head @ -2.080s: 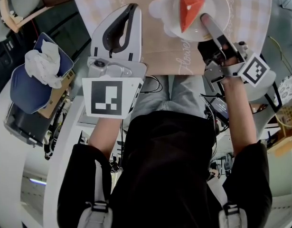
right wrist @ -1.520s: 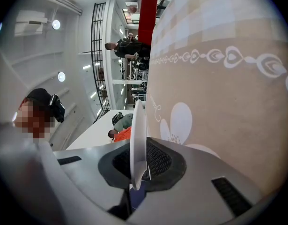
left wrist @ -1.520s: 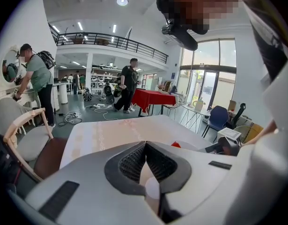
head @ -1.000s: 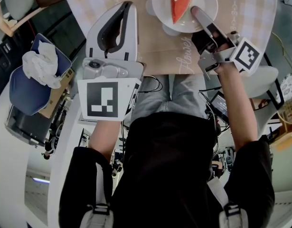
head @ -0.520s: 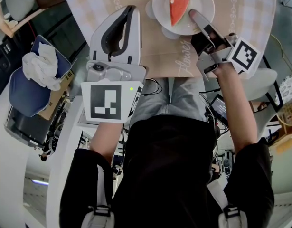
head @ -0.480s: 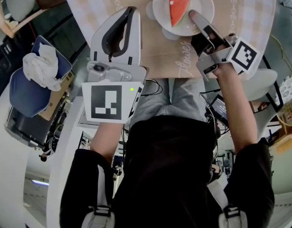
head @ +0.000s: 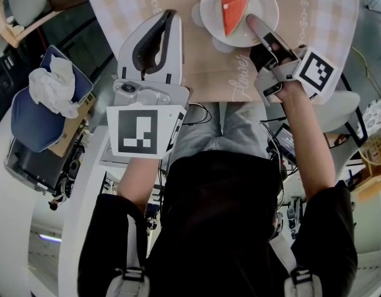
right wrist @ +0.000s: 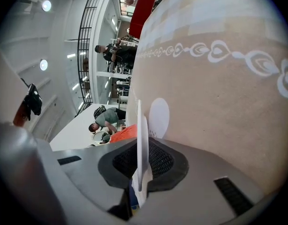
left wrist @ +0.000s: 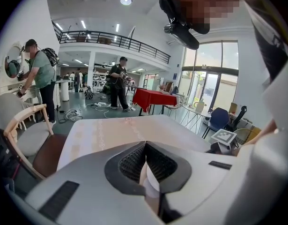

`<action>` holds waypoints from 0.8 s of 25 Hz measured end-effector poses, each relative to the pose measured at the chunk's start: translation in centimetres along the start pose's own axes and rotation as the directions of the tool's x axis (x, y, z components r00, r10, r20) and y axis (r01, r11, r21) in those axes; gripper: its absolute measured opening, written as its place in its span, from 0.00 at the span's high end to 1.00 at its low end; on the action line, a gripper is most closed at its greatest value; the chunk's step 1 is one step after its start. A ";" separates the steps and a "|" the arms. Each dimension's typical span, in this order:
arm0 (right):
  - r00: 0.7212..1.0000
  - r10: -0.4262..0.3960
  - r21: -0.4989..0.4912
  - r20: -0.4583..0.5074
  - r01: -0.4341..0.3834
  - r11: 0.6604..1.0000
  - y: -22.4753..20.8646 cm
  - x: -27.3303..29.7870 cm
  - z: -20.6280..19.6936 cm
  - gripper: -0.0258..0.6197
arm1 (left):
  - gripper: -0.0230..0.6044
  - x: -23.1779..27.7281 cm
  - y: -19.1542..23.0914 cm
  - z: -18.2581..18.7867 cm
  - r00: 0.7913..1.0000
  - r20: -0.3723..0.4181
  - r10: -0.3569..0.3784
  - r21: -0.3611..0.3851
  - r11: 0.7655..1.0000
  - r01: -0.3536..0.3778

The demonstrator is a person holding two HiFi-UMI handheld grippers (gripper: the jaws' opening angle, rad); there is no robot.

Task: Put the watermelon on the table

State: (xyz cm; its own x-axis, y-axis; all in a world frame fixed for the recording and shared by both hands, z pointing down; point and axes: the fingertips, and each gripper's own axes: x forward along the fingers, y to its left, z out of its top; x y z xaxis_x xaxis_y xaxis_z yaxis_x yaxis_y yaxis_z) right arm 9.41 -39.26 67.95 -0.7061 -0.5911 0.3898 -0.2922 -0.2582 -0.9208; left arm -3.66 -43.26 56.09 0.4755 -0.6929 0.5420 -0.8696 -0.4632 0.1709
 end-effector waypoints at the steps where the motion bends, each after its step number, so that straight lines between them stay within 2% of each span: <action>1: 1.000 -0.013 -0.001 -0.001 0.013 1.000 0.0 0.0 0.0 0.93 | 0.94 -0.1 0.0 0.0 1.000 -0.001 -0.002 0.006 1.000 0.002; 5: 0.998 -0.065 -0.009 -0.023 0.064 0.998 -0.2 0.1 -0.1 0.92 | 0.94 -0.1 -0.1 0.2 1.000 -0.001 -0.008 0.010 1.000 0.008; 7: 0.996 -0.075 -0.019 -0.042 0.074 0.997 0.1 0.3 -0.2 0.82 | 0.95 -0.1 -0.1 0.3 1.000 0.001 -0.011 0.002 1.000 0.011; 9: 0.995 -0.083 -0.053 -0.059 0.080 0.995 0.5 0.6 -0.3 0.76 | 0.94 -0.1 -0.1 0.5 1.000 0.005 -0.012 0.005 1.000 0.012; 14: 0.985 -0.163 -0.055 -0.048 0.160 0.986 -0.2 -0.5 -0.3 0.75 | 0.95 -0.2 -0.4 1.3 1.000 0.017 -0.018 0.017 1.000 0.018; 20: 0.978 -0.204 -0.038 -0.041 0.202 0.979 -1.4 -2.2 -0.4 0.75 | 0.94 -0.5 -0.4 1.7 0.999 0.029 -0.021 0.018 1.000 0.020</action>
State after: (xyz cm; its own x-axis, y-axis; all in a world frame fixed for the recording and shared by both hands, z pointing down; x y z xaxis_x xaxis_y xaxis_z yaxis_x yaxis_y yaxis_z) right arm 11.12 -37.31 68.35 -0.6580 -0.4940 0.5683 -0.4534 -0.3427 -0.8228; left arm -3.34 -43.72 54.35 0.4973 -0.6986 0.5145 -0.8572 -0.4872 0.1671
